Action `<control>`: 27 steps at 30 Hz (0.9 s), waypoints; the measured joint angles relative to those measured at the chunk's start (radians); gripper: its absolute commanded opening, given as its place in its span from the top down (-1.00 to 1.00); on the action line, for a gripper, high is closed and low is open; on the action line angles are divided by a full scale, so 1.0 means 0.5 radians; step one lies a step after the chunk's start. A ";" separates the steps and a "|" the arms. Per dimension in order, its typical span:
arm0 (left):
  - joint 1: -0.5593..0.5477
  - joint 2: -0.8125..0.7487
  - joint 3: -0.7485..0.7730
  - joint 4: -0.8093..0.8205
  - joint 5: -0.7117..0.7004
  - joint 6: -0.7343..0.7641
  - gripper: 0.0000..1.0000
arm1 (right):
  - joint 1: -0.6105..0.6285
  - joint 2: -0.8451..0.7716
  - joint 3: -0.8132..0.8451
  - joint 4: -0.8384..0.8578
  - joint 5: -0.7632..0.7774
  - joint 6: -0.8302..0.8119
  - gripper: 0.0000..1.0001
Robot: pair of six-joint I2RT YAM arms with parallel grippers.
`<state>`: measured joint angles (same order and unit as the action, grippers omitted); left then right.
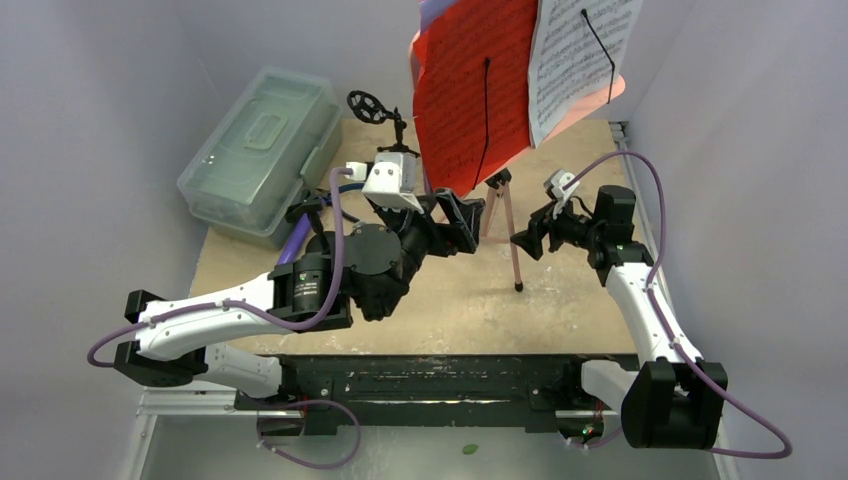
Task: Pack up the instrument practice props
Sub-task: Pick up the sheet music from the music stand.
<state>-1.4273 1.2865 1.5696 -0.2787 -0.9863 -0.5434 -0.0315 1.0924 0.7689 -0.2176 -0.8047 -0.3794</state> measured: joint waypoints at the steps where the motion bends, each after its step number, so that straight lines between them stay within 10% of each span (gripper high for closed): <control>1: 0.000 0.000 0.000 0.001 0.005 -0.007 -0.51 | -0.002 0.000 0.000 0.000 0.000 0.000 -0.58; 27: 0.257 -0.043 -0.170 0.307 0.125 0.024 0.14 | -0.006 -0.001 0.000 -0.001 -0.004 0.000 -0.58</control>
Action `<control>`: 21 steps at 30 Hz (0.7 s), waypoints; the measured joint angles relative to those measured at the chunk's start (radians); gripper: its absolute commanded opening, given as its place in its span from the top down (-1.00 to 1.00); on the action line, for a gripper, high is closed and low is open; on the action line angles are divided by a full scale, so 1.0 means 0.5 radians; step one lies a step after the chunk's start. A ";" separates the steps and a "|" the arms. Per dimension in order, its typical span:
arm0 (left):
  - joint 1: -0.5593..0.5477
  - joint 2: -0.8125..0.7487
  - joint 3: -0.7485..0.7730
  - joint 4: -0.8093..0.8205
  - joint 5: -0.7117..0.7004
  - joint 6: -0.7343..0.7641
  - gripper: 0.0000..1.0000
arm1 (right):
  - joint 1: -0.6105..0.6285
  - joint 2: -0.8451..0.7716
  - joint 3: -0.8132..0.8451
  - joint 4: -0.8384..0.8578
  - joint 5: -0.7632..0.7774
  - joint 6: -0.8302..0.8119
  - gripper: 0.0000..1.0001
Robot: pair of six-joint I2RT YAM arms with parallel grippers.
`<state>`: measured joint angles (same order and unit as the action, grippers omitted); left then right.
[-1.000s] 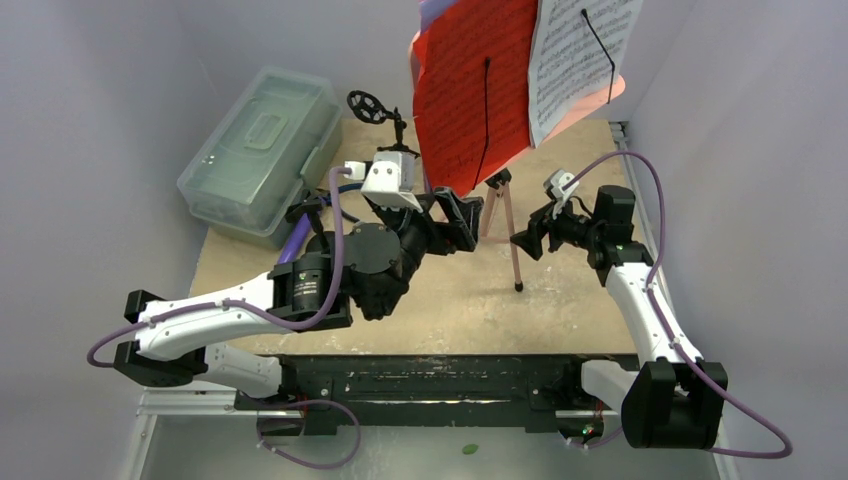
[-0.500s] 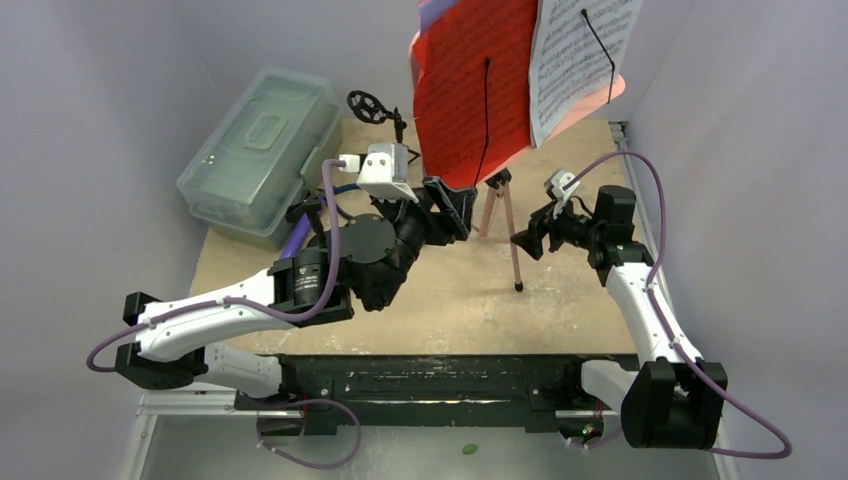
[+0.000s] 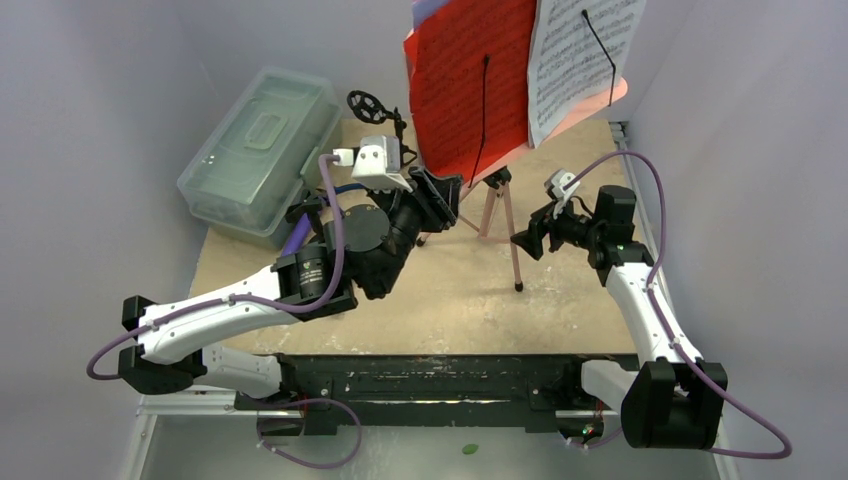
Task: Pack up the instrument practice props
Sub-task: Pick up the sheet music from the music stand.
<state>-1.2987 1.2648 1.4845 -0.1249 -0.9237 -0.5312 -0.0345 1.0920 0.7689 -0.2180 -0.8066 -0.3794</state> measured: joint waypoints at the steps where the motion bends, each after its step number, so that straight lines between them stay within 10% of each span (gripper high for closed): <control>1: 0.004 0.000 -0.001 -0.002 0.002 -0.001 0.14 | -0.001 -0.001 0.000 0.000 -0.001 0.000 -0.58; 6: 0.004 -0.008 -0.008 -0.043 0.013 -0.056 0.15 | -0.002 -0.003 0.001 0.000 -0.001 0.000 -0.58; 16: 0.005 -0.032 -0.077 0.001 -0.003 -0.101 1.00 | -0.003 -0.004 0.003 0.000 -0.002 0.000 -0.59; 21: 0.005 -0.049 -0.119 0.067 0.004 -0.017 1.00 | -0.011 -0.005 0.003 0.000 -0.011 0.000 -0.59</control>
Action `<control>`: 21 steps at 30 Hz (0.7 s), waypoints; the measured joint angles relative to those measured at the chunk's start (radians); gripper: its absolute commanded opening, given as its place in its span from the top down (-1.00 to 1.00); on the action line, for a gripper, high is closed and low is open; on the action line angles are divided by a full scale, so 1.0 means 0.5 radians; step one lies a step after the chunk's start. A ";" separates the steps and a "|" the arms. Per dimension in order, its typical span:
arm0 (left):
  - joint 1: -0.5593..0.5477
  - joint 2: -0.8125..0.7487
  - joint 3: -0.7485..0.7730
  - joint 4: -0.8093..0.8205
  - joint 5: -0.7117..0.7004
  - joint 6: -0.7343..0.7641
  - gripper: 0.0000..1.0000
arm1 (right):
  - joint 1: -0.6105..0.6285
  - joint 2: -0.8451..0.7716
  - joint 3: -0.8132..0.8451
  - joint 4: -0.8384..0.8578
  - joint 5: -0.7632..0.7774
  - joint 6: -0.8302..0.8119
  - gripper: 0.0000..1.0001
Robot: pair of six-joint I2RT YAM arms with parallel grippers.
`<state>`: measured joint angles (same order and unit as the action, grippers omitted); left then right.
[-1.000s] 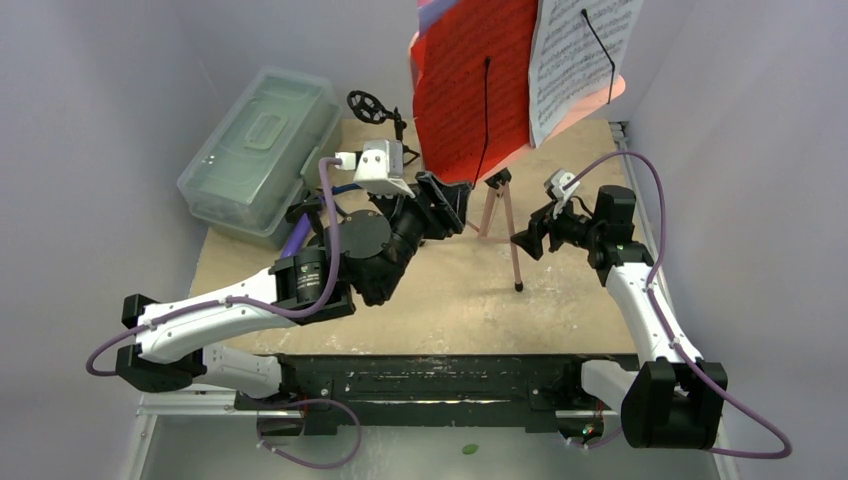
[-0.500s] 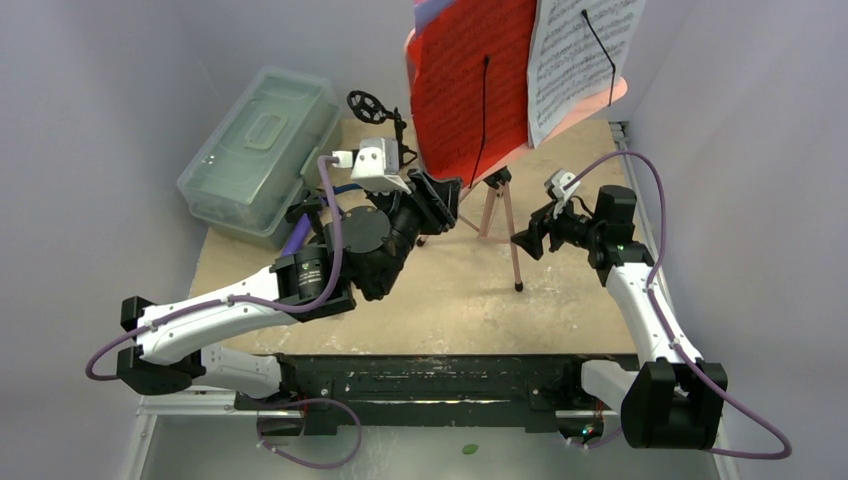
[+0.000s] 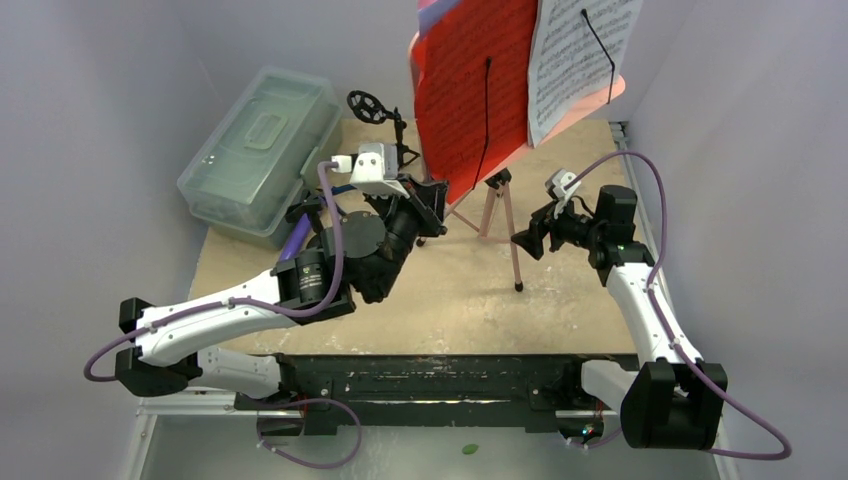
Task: Pack up the instrument practice props
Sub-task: Pick up the sheet music from the music stand.
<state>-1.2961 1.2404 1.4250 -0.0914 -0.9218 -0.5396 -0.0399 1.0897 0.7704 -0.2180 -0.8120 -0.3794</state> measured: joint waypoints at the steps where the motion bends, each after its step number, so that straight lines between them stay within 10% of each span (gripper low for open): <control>1: 0.000 -0.009 -0.013 0.013 0.005 0.025 1.00 | 0.000 0.000 0.000 0.000 0.000 0.000 -0.59; 21: 0.000 -0.555 -0.359 0.316 0.462 0.735 1.00 | -0.002 -0.021 0.000 -0.006 -0.035 0.000 -0.60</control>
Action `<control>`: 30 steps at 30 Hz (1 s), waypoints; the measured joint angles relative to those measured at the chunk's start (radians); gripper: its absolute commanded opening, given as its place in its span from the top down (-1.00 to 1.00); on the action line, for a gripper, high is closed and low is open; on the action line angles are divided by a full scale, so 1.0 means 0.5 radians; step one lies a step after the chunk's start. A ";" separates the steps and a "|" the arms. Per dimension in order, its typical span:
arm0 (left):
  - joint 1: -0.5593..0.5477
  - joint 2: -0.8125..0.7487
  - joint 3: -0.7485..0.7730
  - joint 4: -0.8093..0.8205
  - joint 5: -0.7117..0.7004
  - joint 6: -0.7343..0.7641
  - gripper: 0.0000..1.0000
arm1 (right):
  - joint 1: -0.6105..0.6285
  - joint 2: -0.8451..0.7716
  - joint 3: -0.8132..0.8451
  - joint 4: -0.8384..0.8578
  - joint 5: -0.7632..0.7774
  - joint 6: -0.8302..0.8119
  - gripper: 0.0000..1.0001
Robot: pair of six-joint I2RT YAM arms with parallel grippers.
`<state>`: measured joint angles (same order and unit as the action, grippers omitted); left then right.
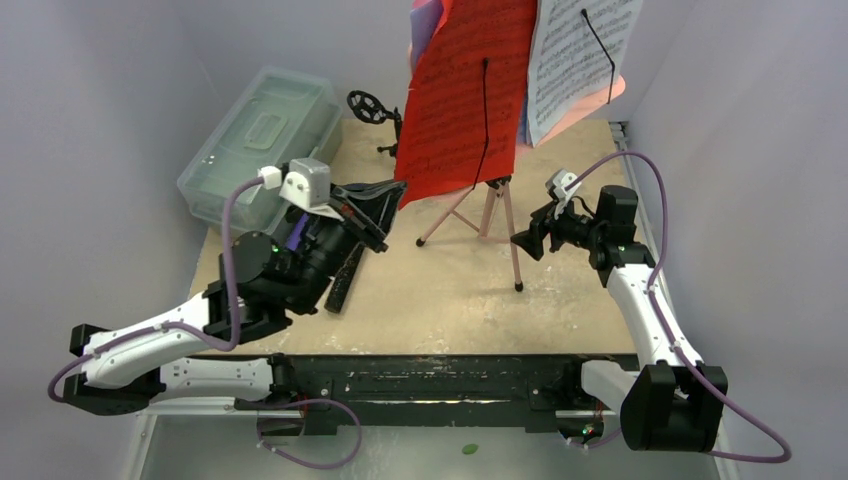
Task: Pack up the instrument practice props
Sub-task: Pick up the sheet music from the music stand.
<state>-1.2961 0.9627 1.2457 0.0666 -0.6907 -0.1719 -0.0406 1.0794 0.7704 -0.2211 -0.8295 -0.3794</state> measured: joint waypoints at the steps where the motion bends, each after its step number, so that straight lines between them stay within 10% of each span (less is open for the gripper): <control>1: 0.000 -0.038 -0.012 0.001 0.013 0.008 1.00 | 0.000 0.000 0.000 0.000 0.001 0.000 -0.60; 30: 0.000 -0.605 -0.239 -0.414 0.101 0.069 1.00 | -0.004 0.002 0.000 -0.001 0.001 0.000 -0.61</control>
<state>-1.2961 0.6601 1.1263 -0.1406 -0.6403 -0.1375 -0.0425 1.0801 0.7704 -0.2214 -0.8291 -0.3794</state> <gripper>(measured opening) 0.002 0.801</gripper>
